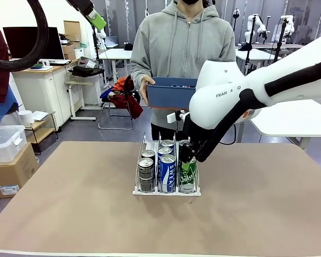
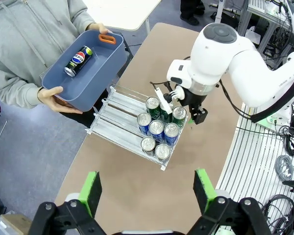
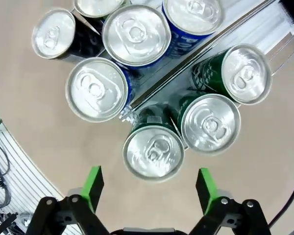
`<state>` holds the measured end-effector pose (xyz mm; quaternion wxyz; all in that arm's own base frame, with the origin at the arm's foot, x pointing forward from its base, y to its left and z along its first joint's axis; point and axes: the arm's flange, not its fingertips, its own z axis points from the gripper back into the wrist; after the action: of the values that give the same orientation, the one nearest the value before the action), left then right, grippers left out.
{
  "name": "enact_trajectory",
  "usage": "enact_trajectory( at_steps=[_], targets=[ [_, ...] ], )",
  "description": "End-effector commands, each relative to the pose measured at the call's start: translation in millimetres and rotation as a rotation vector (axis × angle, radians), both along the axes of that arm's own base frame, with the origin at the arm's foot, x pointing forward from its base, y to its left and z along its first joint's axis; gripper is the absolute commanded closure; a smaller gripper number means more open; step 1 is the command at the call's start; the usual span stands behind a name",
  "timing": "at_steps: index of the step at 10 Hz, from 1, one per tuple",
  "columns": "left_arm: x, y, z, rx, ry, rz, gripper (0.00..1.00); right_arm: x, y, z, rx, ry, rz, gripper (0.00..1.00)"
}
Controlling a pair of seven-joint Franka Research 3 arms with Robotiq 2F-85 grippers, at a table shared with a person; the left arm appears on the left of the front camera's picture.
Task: Fill the beverage cans into the dispenser.
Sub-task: Place the picked Sprite in the line of the Automatic Can Dispenser with the same cans, then pick up the Pepsi coke handed by the human.
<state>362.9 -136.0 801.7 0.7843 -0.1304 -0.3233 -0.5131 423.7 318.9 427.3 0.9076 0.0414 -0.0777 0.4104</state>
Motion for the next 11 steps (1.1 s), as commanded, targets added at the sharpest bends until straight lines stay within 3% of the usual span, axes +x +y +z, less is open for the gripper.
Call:
enact_trajectory(
  at_steps=[1,3,4,10,11],
  targets=[
    [-0.4,3.4,-0.1,-0.008,0.006,-0.016,0.00,-21.3,-19.6,17.0,0.081,-0.030,0.004,0.00],
    [-0.4,3.4,-0.1,-0.008,0.006,-0.016,0.00,-32.0,-26.9,31.8,0.112,-0.061,-0.005,0.00],
    [-0.4,3.4,-0.1,-0.008,0.006,-0.016,0.00,-15.7,-9.4,26.2,0.058,-0.027,-0.010,0.00],
    [-0.4,3.4,-0.1,-0.008,0.006,-0.016,0.00,-18.4,-12.3,22.4,0.066,-0.015,-0.010,0.00],
    [-0.4,3.4,-0.1,-0.008,0.006,-0.016,0.00,-23.7,-29.0,48.4,0.164,0.030,0.107,0.00]
  ],
)
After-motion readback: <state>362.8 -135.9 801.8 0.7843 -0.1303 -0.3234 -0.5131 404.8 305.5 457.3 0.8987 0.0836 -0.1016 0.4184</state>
